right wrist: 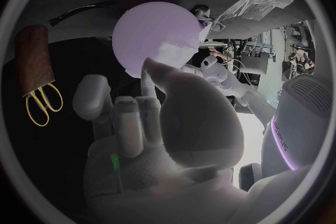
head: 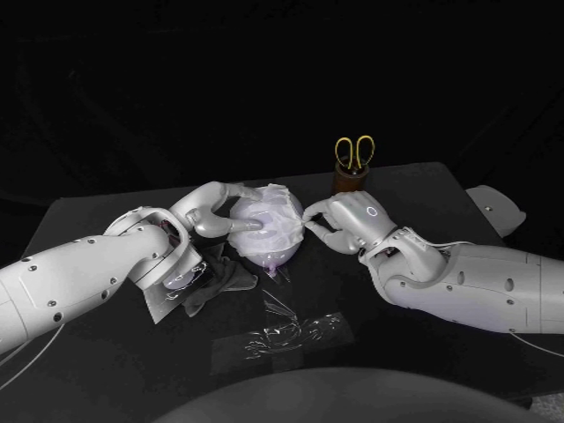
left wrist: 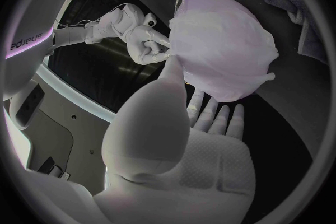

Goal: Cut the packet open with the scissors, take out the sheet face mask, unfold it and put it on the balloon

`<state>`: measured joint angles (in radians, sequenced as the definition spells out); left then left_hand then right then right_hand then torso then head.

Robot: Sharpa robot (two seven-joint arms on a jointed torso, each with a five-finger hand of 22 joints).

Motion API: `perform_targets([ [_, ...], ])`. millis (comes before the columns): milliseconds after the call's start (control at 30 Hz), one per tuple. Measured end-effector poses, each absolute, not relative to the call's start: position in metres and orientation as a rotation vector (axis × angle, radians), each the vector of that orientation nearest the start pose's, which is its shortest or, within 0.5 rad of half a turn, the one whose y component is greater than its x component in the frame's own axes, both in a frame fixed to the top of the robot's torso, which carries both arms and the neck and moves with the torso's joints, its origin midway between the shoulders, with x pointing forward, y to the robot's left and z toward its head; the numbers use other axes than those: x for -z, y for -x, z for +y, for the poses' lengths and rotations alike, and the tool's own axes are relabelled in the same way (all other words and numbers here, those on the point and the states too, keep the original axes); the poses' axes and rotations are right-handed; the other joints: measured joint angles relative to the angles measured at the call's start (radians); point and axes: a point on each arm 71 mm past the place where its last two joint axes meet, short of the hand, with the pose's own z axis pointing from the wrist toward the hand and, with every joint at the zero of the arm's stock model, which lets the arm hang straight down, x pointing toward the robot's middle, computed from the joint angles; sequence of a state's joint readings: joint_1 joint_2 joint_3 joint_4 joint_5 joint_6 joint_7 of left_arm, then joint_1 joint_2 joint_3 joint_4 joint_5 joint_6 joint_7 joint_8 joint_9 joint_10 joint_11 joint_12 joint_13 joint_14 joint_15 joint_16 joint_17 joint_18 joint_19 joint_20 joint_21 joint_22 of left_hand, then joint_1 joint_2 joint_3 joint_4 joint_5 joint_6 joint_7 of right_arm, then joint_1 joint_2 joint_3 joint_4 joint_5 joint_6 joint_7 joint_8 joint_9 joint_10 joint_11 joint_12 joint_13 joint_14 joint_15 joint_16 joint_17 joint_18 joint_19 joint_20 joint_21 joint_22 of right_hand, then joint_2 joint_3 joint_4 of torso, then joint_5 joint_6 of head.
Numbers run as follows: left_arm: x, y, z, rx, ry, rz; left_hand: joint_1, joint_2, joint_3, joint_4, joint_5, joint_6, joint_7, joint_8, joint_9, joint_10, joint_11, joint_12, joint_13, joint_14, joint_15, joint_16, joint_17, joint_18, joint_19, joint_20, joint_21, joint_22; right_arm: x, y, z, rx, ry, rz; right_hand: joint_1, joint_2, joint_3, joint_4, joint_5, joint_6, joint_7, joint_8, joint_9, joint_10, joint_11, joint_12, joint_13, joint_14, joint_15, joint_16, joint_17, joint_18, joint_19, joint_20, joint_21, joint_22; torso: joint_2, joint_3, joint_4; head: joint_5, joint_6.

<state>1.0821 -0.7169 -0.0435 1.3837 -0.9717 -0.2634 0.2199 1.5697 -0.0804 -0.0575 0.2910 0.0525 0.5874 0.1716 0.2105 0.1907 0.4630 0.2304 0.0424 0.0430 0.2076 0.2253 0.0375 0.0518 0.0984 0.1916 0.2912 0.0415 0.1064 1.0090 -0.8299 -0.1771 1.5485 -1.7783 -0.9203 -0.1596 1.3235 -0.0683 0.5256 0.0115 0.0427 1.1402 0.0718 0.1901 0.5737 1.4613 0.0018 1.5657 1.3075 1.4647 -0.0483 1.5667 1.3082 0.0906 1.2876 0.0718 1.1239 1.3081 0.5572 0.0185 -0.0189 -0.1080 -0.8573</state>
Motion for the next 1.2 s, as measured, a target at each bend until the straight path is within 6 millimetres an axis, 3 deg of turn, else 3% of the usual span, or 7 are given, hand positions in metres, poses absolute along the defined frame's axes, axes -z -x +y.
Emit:
perform_targets([
  [1200, 0.2467, -0.4772, 0.165, 1.154, 0.174, 1.786, 0.0, 0.0, 0.0, 0.0, 0.0, -0.002, -0.002, 0.0, -0.001, 0.0, 0.0, 0.0, 0.0, 0.0, 0.0, 0.0, 0.0, 0.0, 0.0, 0.0, 0.0, 0.0, 0.279, -0.4132, -0.1986, -0.528, 0.191, 1.439, -0.003, -0.003, 0.003, 0.003, 0.003, 0.0, 0.0, 0.0, 0.0, 0.0, 0.0, 0.001, 0.0, 0.0, 0.0, 0.0, 0.0, 0.0, 0.0, 0.0, -0.001, 0.0, 0.0, 0.0004, 0.0001, -0.003, 0.008],
])
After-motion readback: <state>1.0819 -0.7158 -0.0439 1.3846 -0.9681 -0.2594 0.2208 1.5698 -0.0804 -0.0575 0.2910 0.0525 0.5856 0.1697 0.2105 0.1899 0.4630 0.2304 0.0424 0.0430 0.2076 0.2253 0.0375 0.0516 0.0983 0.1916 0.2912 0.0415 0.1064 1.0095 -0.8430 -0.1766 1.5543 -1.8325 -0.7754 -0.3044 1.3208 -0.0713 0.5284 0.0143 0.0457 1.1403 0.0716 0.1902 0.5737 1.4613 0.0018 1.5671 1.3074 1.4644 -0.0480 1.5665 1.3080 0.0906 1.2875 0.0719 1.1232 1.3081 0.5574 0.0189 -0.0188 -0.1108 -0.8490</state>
